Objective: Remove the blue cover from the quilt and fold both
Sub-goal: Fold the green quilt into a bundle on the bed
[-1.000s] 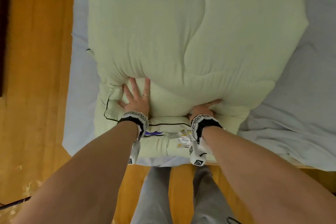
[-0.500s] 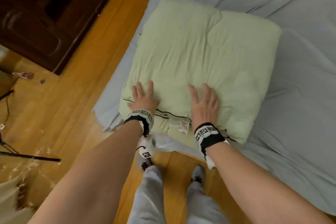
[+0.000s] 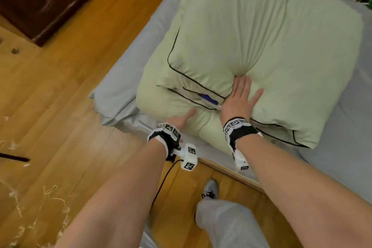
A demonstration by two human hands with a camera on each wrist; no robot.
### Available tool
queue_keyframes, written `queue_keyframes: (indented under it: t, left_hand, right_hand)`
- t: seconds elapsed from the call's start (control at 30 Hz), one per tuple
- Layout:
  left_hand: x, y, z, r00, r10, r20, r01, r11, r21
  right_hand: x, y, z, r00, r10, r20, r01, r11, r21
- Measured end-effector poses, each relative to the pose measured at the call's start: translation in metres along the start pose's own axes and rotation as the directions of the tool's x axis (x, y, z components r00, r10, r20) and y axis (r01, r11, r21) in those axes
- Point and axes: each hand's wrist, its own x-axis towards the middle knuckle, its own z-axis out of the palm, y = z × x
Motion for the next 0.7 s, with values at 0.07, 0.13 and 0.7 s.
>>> queue_keyframes:
  t: [0.07,0.13,0.7]
  left_hand:
    - [0.014,0.002,0.014,0.998,0.023,0.054,-0.012,0.981,-0.192]
    - [0.018,0.011,0.022,0.997,0.074,-0.006,-0.072,0.937,-0.342]
    - [-0.096,0.11,0.06,0.954,0.17,0.247,-0.078,0.936,-0.343]
  right_hand:
    - [0.008,0.006,0.006,1.0,0.005,-0.017,-0.005,1.0,0.013]
    - [0.016,0.018,-0.006,0.998,0.006,-0.058,0.001,0.992,0.127]
    - [-0.021,0.096,-0.171,0.992,-0.027,0.124,-0.027,0.91,0.413]
